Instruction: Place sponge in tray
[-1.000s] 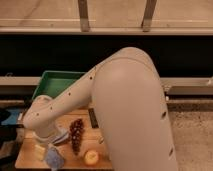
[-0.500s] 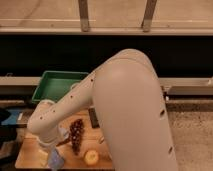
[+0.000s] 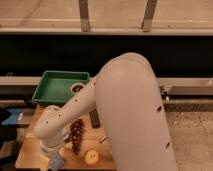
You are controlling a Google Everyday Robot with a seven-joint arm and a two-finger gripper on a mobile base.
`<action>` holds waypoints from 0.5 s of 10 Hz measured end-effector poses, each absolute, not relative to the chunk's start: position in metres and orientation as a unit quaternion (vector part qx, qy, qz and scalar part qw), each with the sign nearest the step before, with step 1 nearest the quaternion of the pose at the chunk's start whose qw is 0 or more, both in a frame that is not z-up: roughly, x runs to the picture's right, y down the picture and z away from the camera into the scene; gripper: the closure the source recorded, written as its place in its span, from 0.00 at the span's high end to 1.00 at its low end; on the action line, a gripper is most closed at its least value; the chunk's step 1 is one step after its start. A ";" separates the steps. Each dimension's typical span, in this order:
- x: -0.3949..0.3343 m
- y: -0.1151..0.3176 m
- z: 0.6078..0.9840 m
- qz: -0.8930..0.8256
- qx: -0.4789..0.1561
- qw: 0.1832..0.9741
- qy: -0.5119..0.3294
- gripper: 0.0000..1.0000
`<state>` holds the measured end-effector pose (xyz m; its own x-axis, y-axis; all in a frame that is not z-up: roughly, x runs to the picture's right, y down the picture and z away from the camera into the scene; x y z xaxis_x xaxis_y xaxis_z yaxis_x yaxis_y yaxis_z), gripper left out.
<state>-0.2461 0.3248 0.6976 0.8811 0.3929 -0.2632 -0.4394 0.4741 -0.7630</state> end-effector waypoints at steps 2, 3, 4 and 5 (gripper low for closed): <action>-0.252 0.333 0.706 0.248 -0.458 0.853 0.030 0.80; -0.256 0.338 0.709 0.249 -0.461 0.851 0.031 0.80; -0.262 0.343 0.713 0.250 -0.465 0.849 0.033 0.79; -0.266 0.346 0.713 0.253 -0.467 0.847 0.035 0.74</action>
<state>-0.2661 0.3458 0.7127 0.8693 0.3964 -0.2952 -0.4613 0.4365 -0.7724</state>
